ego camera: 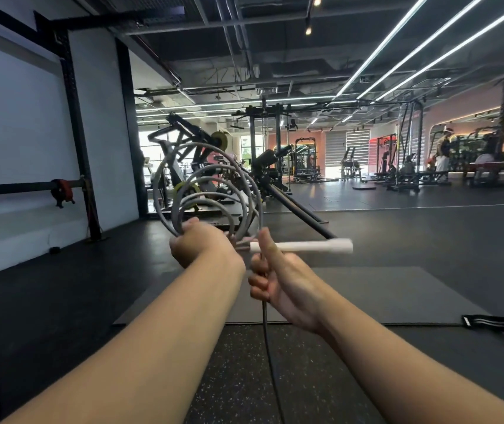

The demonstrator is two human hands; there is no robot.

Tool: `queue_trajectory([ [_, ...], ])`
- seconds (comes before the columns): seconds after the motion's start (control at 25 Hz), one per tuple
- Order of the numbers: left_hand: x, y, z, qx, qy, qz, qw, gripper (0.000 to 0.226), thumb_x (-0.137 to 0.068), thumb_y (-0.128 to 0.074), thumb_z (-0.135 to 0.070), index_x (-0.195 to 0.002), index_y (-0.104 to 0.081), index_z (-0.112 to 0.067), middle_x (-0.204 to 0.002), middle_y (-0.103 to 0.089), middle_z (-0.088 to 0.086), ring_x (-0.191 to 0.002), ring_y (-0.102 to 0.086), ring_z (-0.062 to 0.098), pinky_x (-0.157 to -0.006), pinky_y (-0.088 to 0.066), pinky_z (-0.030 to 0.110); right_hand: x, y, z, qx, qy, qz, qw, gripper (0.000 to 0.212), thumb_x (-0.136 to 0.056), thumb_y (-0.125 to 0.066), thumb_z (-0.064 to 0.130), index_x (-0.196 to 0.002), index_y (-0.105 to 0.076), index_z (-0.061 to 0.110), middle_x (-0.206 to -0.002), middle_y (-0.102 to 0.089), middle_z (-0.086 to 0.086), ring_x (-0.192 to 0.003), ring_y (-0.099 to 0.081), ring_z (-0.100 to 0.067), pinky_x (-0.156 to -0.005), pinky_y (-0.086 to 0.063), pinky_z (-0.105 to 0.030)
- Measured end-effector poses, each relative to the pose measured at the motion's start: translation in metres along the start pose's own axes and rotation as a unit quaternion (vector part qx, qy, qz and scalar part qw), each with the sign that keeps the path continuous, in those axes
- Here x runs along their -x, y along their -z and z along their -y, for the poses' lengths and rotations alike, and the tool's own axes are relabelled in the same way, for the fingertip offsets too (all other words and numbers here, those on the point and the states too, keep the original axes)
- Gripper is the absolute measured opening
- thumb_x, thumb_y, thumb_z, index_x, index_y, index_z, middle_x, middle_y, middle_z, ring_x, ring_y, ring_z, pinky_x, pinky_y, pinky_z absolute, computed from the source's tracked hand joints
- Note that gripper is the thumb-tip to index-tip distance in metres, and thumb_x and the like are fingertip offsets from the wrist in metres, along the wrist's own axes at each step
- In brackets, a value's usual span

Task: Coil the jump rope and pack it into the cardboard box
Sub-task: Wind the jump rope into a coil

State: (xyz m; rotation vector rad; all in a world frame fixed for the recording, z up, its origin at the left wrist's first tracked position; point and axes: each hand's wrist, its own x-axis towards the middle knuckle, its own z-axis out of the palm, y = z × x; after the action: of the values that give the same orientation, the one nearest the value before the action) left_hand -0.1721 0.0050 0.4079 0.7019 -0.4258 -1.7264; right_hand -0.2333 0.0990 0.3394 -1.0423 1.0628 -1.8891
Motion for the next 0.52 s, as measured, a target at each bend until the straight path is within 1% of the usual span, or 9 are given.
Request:
queue_trajectory([
  [0.08, 0.020, 0.018, 0.010, -0.119, -0.045, 0.009, 0.992, 0.022, -0.102, -0.043, -0.014, -0.089, -0.060, -0.017, -0.093, -0.068, 0.008, -0.070, -0.066, 0.021, -0.061, -0.056, 0.035, -0.006, -0.007, 0.013, 0.047, 0.020, 0.003, 0.999, 0.069, -0.062, -0.088, 0.058, -0.107, -0.065, 0.012, -0.073, -0.056, 0.002, -0.059, -0.038, -0.010, -0.052, -0.027, -0.024],
  [0.16, 0.024, 0.033, 0.017, -0.215, -0.073, 0.022, 0.974, 0.024, -0.104, -0.042, -0.014, -0.083, -0.052, -0.020, -0.082, -0.059, 0.002, -0.063, -0.053, 0.012, -0.069, -0.049, 0.032, -0.004, -0.014, 0.019, 0.132, 0.036, -0.022, 0.990, 0.028, -0.071, -0.088, 0.043, -0.087, -0.077, 0.022, -0.074, -0.066, 0.005, -0.062, -0.044, -0.008, -0.056, -0.029, -0.026],
  [0.2, 0.021, 0.037, 0.021, -0.258, -0.077, 0.035, 0.962, 0.025, -0.104, -0.043, -0.016, -0.081, -0.052, -0.021, -0.083, -0.061, 0.003, -0.065, -0.053, 0.013, -0.076, -0.051, 0.034, -0.002, -0.016, 0.021, 0.170, 0.045, -0.055, 0.983, 0.018, -0.078, -0.085, 0.037, -0.081, -0.078, 0.022, -0.073, -0.067, 0.006, -0.061, -0.045, -0.008, -0.056, -0.031, -0.026],
  [0.24, 0.016, 0.043, 0.023, -0.288, -0.069, 0.056, 0.954, 0.022, -0.103, -0.046, -0.018, -0.083, -0.057, -0.020, -0.089, -0.066, 0.007, -0.068, -0.057, 0.017, -0.082, -0.055, 0.038, -0.002, -0.014, 0.022, 0.197, 0.053, -0.093, 0.974, 0.018, -0.085, -0.081, 0.036, -0.078, -0.077, 0.020, -0.071, -0.068, 0.006, -0.060, -0.046, -0.008, -0.055, -0.034, -0.026],
  [0.32, 0.012, 0.055, 0.027, -0.341, -0.026, 0.111, 0.933, 0.015, -0.096, -0.059, -0.023, -0.106, -0.063, -0.012, -0.102, -0.068, 0.012, -0.076, -0.060, 0.023, -0.085, -0.058, 0.044, -0.001, -0.009, 0.030, 0.236, 0.063, -0.129, 0.961, 0.031, -0.094, -0.071, 0.037, -0.072, -0.071, 0.015, -0.065, -0.067, 0.004, -0.056, -0.047, -0.010, -0.052, -0.037, -0.023],
  [0.4, 0.013, 0.063, 0.024, -0.440, -0.088, 0.131, 0.884, 0.069, -0.084, -0.077, -0.026, -0.141, -0.040, -0.015, -0.132, -0.054, 0.016, -0.105, -0.057, 0.033, -0.094, -0.051, 0.047, 0.002, -0.005, 0.039, 0.274, 0.050, -0.109, 0.954, 0.037, -0.098, -0.065, 0.036, -0.067, -0.062, 0.015, -0.056, -0.059, -0.001, -0.051, -0.044, -0.013, -0.048, -0.031, -0.024],
  [0.44, 0.015, 0.067, 0.017, -0.482, -0.176, 0.120, 0.850, 0.101, -0.078, -0.084, -0.026, -0.155, -0.018, -0.022, -0.153, -0.033, 0.017, -0.130, -0.042, 0.040, -0.104, -0.043, 0.053, 0.003, -0.004, 0.043, 0.296, 0.036, -0.095, 0.950, 0.038, -0.099, -0.064, 0.035, -0.066, -0.059, 0.016, -0.053, -0.054, -0.001, -0.049, -0.041, -0.014, -0.047, -0.028, -0.025],
  [0.48, 0.015, 0.069, 0.009, -0.512, -0.299, 0.114, 0.797, 0.123, -0.073, -0.087, -0.026, -0.159, 0.001, -0.028, -0.164, -0.010, 0.016, -0.146, -0.020, 0.042, -0.113, -0.032, 0.059, 0.003, -0.003, 0.048, 0.321, 0.019, -0.084, 0.943, 0.038, -0.099, -0.063, 0.034, -0.066, -0.057, 0.016, -0.051, -0.050, -0.001, -0.046, -0.038, -0.013, -0.047, -0.026, -0.026],
  [0.52, 0.014, 0.069, 0.003, -0.523, -0.449, 0.121, 0.714, 0.132, -0.071, -0.088, -0.025, -0.159, 0.010, -0.029, -0.167, 0.005, 0.017, -0.151, -0.004, 0.044, -0.117, -0.019, 0.063, 0.002, -0.003, 0.053, 0.350, 0.001, -0.080, 0.933, 0.038, -0.099, -0.062, 0.033, -0.066, -0.057, 0.016, -0.050, -0.048, -0.001, -0.044, -0.036, -0.013, -0.046, -0.025, -0.027],
])
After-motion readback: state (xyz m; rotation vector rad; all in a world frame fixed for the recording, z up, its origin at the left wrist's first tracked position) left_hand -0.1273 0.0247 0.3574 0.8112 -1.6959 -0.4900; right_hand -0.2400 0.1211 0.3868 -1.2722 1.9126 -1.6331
